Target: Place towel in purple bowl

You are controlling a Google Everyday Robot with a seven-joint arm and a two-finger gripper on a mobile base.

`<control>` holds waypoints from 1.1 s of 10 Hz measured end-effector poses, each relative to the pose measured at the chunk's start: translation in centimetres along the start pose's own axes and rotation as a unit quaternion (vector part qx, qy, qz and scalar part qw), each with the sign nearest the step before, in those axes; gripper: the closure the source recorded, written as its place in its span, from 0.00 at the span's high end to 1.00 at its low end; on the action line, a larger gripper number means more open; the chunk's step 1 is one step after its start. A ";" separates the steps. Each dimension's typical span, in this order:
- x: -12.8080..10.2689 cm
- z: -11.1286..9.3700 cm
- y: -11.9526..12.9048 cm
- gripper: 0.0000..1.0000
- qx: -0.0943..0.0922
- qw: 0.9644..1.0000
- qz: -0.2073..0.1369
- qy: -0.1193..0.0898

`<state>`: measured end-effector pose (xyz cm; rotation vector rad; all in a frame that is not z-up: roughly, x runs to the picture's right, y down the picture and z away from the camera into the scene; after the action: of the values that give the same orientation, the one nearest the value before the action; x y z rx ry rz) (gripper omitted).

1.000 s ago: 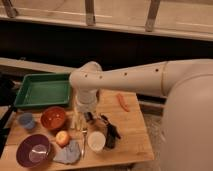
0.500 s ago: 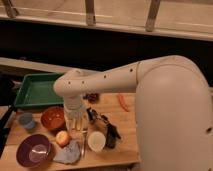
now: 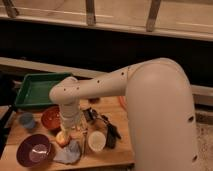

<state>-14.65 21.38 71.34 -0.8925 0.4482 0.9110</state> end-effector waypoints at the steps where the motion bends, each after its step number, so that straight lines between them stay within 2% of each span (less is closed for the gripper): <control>1: 0.0 0.0 -0.1 0.65 0.000 1.000 0.001 0.000; 4: -0.1 0.2 0.1 0.65 0.002 1.000 -0.002 0.004; 6: -0.6 1.3 1.3 0.65 -0.008 1.000 -0.011 0.006; 11: 0.3 3.2 2.4 0.65 -0.030 0.999 -0.025 0.018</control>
<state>-16.54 24.90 71.89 -0.9724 0.4306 0.8680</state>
